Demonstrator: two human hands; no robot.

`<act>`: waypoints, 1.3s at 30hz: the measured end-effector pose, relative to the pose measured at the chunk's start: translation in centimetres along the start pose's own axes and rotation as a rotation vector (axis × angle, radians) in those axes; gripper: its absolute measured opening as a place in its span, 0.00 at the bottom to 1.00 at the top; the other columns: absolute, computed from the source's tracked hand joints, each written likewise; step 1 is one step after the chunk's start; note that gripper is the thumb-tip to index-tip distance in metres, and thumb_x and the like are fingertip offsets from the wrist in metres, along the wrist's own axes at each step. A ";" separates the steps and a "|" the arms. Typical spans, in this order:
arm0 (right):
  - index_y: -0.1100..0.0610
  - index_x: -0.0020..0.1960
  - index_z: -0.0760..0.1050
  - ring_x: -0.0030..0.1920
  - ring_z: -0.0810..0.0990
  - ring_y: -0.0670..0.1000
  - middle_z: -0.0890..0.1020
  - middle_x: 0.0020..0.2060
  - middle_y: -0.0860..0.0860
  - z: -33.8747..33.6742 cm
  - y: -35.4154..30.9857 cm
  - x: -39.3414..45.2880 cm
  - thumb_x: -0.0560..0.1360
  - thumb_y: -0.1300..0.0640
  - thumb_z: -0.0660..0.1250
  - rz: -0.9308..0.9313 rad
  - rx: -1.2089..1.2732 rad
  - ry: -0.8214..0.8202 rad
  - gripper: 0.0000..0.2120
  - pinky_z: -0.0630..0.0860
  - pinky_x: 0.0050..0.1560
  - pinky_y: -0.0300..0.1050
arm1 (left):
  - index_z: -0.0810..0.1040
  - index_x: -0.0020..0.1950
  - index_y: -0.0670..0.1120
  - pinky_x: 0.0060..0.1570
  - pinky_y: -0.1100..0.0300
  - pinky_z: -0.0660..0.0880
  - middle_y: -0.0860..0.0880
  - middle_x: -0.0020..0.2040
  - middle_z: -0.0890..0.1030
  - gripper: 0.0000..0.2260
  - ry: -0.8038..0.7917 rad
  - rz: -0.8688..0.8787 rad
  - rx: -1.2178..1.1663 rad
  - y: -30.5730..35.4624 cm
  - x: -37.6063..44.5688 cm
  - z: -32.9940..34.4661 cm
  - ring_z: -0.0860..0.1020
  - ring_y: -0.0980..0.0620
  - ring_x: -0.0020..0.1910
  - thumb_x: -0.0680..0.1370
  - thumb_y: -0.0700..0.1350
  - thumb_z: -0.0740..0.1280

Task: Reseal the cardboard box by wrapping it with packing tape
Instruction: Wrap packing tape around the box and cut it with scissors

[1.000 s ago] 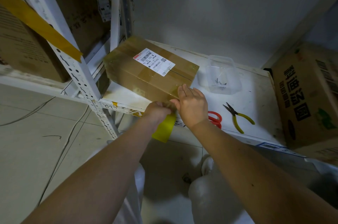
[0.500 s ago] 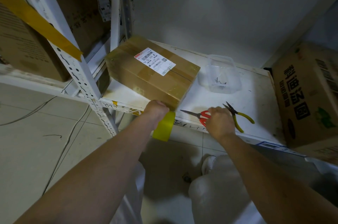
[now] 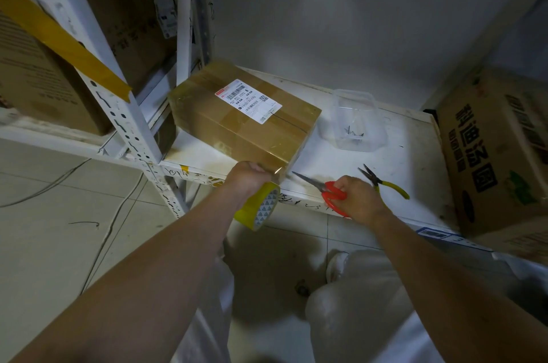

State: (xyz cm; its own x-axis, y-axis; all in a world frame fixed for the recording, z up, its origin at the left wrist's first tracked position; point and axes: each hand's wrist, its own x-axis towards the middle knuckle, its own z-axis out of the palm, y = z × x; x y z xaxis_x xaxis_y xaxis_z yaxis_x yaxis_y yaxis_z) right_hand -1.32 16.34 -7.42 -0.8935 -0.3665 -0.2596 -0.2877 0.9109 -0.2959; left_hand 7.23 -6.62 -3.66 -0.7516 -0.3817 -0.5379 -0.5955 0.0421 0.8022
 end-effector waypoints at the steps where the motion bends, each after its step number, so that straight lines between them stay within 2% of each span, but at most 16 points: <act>1: 0.49 0.46 0.76 0.43 0.81 0.47 0.83 0.43 0.48 -0.4 0.3 -0.1 0.72 0.38 0.68 0.015 0.121 -0.053 0.15 0.80 0.48 0.44 | 0.77 0.43 0.45 0.48 0.55 0.73 0.46 0.43 0.79 0.05 0.007 0.005 0.008 0.0 0.0 -0.1 0.76 0.47 0.45 0.74 0.43 0.72; 3: 0.52 0.45 0.78 0.39 0.78 0.44 0.81 0.39 0.48 -1.5 0.3 -0.7 0.73 0.42 0.69 -0.036 0.109 -0.218 0.13 0.75 0.40 0.34 | 0.77 0.42 0.46 0.50 0.55 0.74 0.45 0.46 0.80 0.04 0.019 0.012 0.032 -0.1 0.2 -0.2 0.77 0.46 0.47 0.74 0.44 0.71; 5: 0.53 0.47 0.78 0.39 0.75 0.45 0.78 0.39 0.49 -2.5 -0.1 -1.4 0.74 0.44 0.68 -0.075 0.069 -0.410 0.12 0.71 0.41 0.36 | 0.76 0.39 0.48 0.51 0.55 0.74 0.46 0.45 0.79 0.06 0.029 0.021 0.056 -0.1 0.2 -0.3 0.77 0.46 0.48 0.74 0.45 0.71; 7: 0.52 0.45 0.75 0.39 0.74 0.46 0.76 0.39 0.49 -2.8 -0.2 -1.9 0.76 0.45 0.66 -0.059 0.206 -0.581 0.10 0.70 0.43 0.38 | 0.75 0.39 0.49 0.51 0.55 0.75 0.46 0.45 0.79 0.06 0.038 0.030 0.069 -0.2 0.4 -0.4 0.77 0.46 0.48 0.74 0.46 0.71; 9: 0.51 0.47 0.74 0.34 0.74 0.42 0.76 0.38 0.48 -2.8 -0.9 -2.0 0.78 0.46 0.64 -0.010 0.384 -0.634 0.09 0.69 0.36 0.33 | 0.76 0.40 0.48 0.52 0.55 0.75 0.46 0.46 0.79 0.05 0.029 0.034 0.078 -0.2 0.4 -0.4 0.77 0.45 0.48 0.74 0.45 0.71; 11: 0.49 0.50 0.75 0.32 0.74 0.40 0.79 0.42 0.47 -2.6 -2.1 -1.9 0.77 0.44 0.63 0.022 0.454 -0.654 0.10 0.66 0.27 0.31 | 0.77 0.44 0.46 0.50 0.55 0.74 0.45 0.47 0.79 0.05 0.021 0.036 0.081 -0.3 0.5 -0.4 0.77 0.46 0.49 0.74 0.46 0.71; 13: 0.49 0.53 0.75 0.36 0.75 0.43 0.81 0.46 0.48 -2.3 -3.2 -1.5 0.73 0.38 0.63 0.005 0.465 -0.658 0.17 0.65 0.27 0.33 | 0.78 0.48 0.44 0.47 0.58 0.72 0.46 0.46 0.79 0.08 0.018 0.035 0.088 -0.3 0.5 -0.3 0.76 0.47 0.47 0.74 0.47 0.71; 15: 0.51 0.55 0.76 0.40 0.75 0.46 0.81 0.47 0.49 -2.0 -4.2 -1.1 0.71 0.35 0.63 -0.021 0.497 -0.663 0.23 0.66 0.31 0.36 | 0.77 0.48 0.43 0.45 0.59 0.71 0.46 0.44 0.78 0.06 0.026 0.034 0.101 -0.2 0.5 -0.3 0.75 0.48 0.45 0.75 0.44 0.70; 18: 0.53 0.55 0.77 0.41 0.74 0.47 0.80 0.45 0.50 -2.1 -5.6 -0.9 0.73 0.36 0.65 -0.009 0.550 -0.650 0.22 0.67 0.40 0.40 | 0.76 0.44 0.44 0.42 0.60 0.70 0.49 0.38 0.76 0.04 0.030 0.033 0.126 -0.1 0.5 -0.4 0.73 0.49 0.43 0.74 0.42 0.70; 20: 0.54 0.53 0.78 0.37 0.73 0.44 0.79 0.42 0.49 -2.5 -6.3 -0.7 0.76 0.40 0.63 0.005 0.556 -0.643 0.18 0.66 0.36 0.36 | 0.77 0.42 0.44 0.43 0.59 0.71 0.48 0.39 0.77 0.03 0.033 0.035 0.136 -0.3 0.7 -0.4 0.74 0.49 0.42 0.73 0.41 0.70; 23: 0.56 0.54 0.79 0.36 0.72 0.45 0.79 0.40 0.50 -3.0 -6.8 -0.4 0.75 0.39 0.63 -0.003 0.491 -0.629 0.22 0.63 0.36 0.38 | 0.78 0.40 0.45 0.42 0.60 0.71 0.46 0.40 0.78 0.03 0.038 0.032 0.141 -0.3 0.8 -0.5 0.75 0.48 0.41 0.72 0.41 0.71; 26: 0.58 0.51 0.80 0.35 0.73 0.45 0.79 0.37 0.50 -3.2 -6.9 -0.4 0.75 0.41 0.64 0.015 0.521 -0.609 0.21 0.68 0.37 0.37 | 0.76 0.35 0.47 0.43 0.59 0.72 0.48 0.36 0.77 0.08 0.031 0.026 0.144 -0.3 0.9 -0.5 0.75 0.48 0.40 0.72 0.41 0.71; 29: 0.61 0.51 0.80 0.32 0.75 0.44 0.81 0.39 0.52 -2.8 -7.1 -0.4 0.76 0.46 0.67 0.012 0.597 -0.570 0.18 0.72 0.31 0.34 | 0.76 0.38 0.46 0.44 0.58 0.72 0.48 0.37 0.77 0.06 0.027 0.014 0.140 -0.3 0.8 -0.5 0.75 0.48 0.41 0.73 0.42 0.71; 33: 0.64 0.51 0.82 0.30 0.75 0.45 0.81 0.38 0.57 -2.1 -7.0 -0.3 0.72 0.48 0.73 0.028 0.647 -0.502 0.19 0.70 0.26 0.34 | 0.76 0.39 0.46 0.44 0.59 0.72 0.48 0.39 0.77 0.05 0.025 0.013 0.120 -0.1 0.8 -0.6 0.75 0.48 0.42 0.73 0.42 0.71; 37: 0.66 0.46 0.82 0.30 0.75 0.48 0.83 0.41 0.63 -1.6 -6.8 -0.1 0.67 0.43 0.75 -0.024 0.551 -0.397 0.24 0.72 0.29 0.38 | 0.78 0.46 0.44 0.43 0.60 0.73 0.46 0.43 0.79 0.04 0.028 0.017 0.123 0.2 0.8 -0.7 0.76 0.48 0.43 0.73 0.42 0.70; 39: 0.64 0.38 0.80 0.30 0.75 0.49 0.82 0.35 0.60 -1.6 -6.7 0.0 0.63 0.36 0.75 -0.059 0.364 -0.341 0.28 0.73 0.33 0.41 | 0.78 0.44 0.44 0.38 0.62 0.71 0.47 0.40 0.78 0.04 0.015 0.020 0.137 0.3 0.7 -0.7 0.75 0.51 0.39 0.73 0.42 0.71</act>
State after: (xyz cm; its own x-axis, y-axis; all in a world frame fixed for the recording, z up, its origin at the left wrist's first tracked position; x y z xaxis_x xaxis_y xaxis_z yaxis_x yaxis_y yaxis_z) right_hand 0.03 10.57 -4.01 -0.6984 -0.5122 -0.4999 -0.1413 0.7834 -0.6053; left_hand 6.74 -7.57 -3.62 -0.7601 -0.3936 -0.5171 -0.6142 0.1754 0.7694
